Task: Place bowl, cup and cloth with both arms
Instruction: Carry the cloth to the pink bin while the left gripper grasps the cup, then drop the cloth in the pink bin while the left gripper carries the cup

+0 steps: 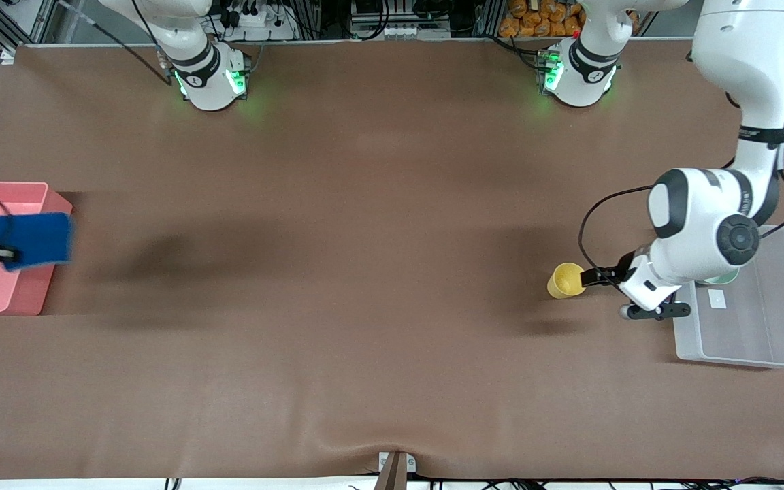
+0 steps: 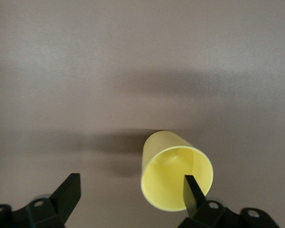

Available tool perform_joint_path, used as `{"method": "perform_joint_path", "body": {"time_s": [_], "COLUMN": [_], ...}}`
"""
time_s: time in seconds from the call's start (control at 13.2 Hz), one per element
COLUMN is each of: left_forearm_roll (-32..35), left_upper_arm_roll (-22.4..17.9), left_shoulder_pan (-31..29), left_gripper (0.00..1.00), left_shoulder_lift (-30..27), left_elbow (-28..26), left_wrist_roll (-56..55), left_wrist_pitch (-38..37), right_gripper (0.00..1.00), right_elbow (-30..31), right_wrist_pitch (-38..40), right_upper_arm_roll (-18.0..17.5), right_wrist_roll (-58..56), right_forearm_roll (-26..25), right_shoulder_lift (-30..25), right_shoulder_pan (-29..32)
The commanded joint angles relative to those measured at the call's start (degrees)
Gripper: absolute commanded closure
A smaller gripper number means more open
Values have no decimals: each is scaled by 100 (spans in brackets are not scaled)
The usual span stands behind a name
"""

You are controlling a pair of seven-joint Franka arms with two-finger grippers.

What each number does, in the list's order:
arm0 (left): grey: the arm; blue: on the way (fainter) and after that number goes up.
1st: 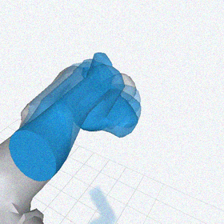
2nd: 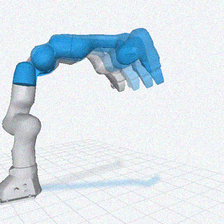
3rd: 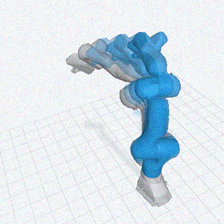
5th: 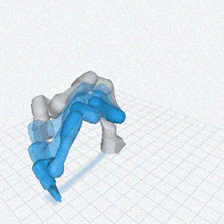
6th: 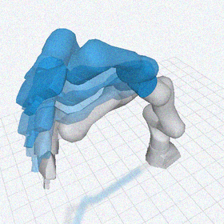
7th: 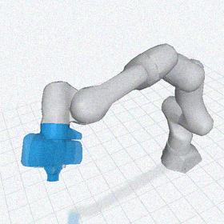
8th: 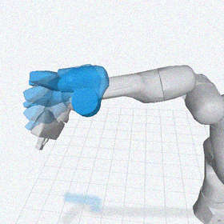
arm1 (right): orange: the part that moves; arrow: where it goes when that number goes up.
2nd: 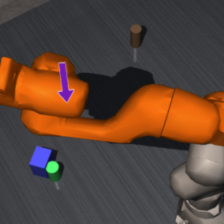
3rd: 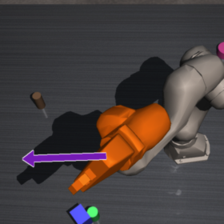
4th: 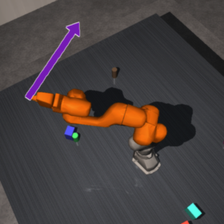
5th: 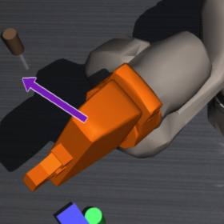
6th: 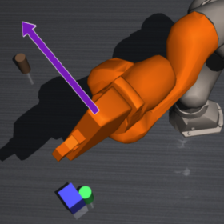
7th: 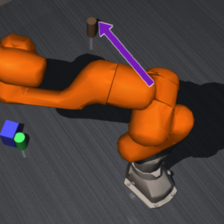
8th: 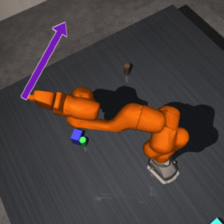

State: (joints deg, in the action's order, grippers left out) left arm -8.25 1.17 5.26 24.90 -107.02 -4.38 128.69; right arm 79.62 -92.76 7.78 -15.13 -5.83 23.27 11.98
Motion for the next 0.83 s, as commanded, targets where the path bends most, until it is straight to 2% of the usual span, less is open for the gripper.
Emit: {"method": "perform_joint_path", "body": {"time_s": [0.0, 0.15, 0.3, 0.45, 0.53, 0.76], "left_forearm_roll": [139, 139, 139, 139, 139, 139], "left_upper_arm_roll": [-11, -11, -2, 24, 24, 24], "left_shoulder_pan": [80, 72, 80, 115, 115, 72], "left_gripper": [20, 31, 51, 81, 100, 100], "left_shoulder_lift": [-55, 41, 216, 235, 218, 139], "left_elbow": [-249, -302, -302, -302, -302, -215], "left_wrist_roll": [-203, -203, -256, -449, -510, -529], "left_wrist_pitch": [261, 445, 682, 727, 719, 649], "right_gripper": [100, 100, 100, 100, 100, 100], "right_elbow": [-359, -378, -369, -369, -386, -360], "right_wrist_pitch": [4, -276, -575, -735, -761, -1112], "right_upper_arm_roll": [-137, -137, -137, -128, -137, -137], "right_wrist_roll": [-1172, -1816, -2404, -2670, -2714, -2908], "right_forearm_roll": [-331, -332, -340, -340, -332, -297], "right_shoulder_lift": [256, 432, 616, 879, 985, 1196], "right_shoulder_pan": [777, 1208, 1647, 2016, 2158, 2221]}}
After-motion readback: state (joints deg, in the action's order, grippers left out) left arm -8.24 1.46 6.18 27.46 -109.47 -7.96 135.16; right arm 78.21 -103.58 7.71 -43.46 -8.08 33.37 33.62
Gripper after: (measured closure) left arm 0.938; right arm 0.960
